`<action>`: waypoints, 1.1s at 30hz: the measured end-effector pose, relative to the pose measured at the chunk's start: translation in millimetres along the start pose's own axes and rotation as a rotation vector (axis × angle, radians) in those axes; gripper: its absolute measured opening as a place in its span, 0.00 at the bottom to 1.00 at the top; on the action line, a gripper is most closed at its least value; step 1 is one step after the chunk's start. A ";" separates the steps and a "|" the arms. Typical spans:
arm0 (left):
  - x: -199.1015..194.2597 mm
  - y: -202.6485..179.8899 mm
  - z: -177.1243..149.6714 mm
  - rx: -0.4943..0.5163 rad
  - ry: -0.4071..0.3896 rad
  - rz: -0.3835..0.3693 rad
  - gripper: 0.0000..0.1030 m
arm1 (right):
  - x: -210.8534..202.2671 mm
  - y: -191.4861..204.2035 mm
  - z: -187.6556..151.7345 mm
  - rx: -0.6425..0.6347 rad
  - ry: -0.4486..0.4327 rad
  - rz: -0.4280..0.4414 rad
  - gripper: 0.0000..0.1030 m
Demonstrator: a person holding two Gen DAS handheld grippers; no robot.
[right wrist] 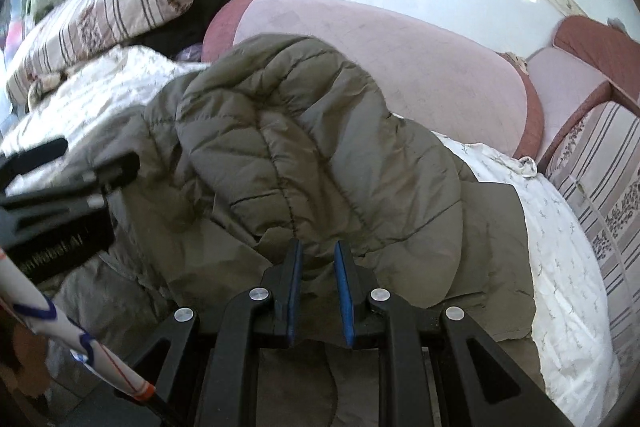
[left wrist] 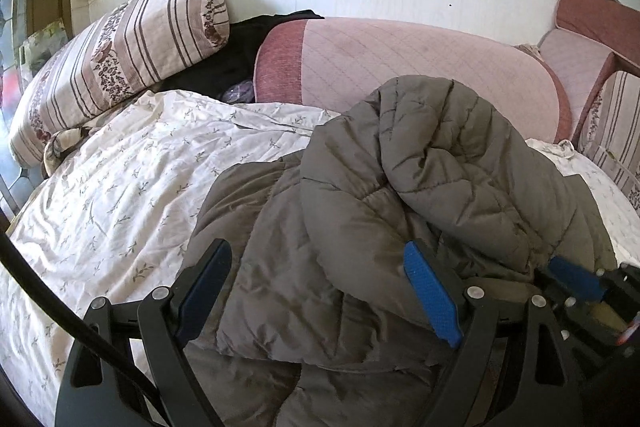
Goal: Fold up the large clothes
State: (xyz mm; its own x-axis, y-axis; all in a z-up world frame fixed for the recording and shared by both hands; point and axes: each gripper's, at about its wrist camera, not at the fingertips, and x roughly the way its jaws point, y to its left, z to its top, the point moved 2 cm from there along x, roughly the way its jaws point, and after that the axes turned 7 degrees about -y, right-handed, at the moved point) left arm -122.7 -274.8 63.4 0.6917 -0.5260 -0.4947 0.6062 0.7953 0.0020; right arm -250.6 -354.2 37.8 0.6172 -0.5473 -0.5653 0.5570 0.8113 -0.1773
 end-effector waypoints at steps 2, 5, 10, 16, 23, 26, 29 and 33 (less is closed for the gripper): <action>-0.2 2.3 0.4 -0.005 -0.004 0.010 0.85 | 3.5 4.4 -3.6 -0.028 0.011 -0.016 0.18; -0.5 6.0 1.6 -0.011 -0.009 0.022 0.85 | 4.4 11.8 -6.1 -0.083 0.003 -0.052 0.18; 0.5 12.8 3.6 -0.026 -0.017 0.048 0.85 | 6.2 25.4 -11.6 -0.186 -0.009 -0.119 0.18; 2.8 20.7 4.9 -0.047 -0.012 0.063 0.85 | 7.4 38.4 -15.8 -0.271 -0.022 -0.177 0.18; 4.8 22.7 4.8 -0.052 -0.006 0.062 0.85 | 7.9 42.4 -18.7 -0.296 -0.026 -0.194 0.18; 4.3 22.5 4.6 -0.052 -0.006 0.063 0.85 | 7.6 43.3 -19.1 -0.298 -0.026 -0.195 0.18; 4.3 22.3 4.5 -0.053 -0.006 0.063 0.85 | 7.6 43.9 -19.3 -0.301 -0.027 -0.197 0.18; 4.0 22.1 4.7 -0.052 -0.007 0.062 0.85 | 6.7 45.6 -20.5 -0.307 -0.030 -0.201 0.18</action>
State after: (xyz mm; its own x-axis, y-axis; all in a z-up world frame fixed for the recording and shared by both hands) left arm -104.7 -260.7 65.6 0.7302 -0.4769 -0.4892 0.5407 0.8411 -0.0130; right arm -232.5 -316.7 9.5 0.5310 -0.7042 -0.4712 0.4787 0.7082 -0.5190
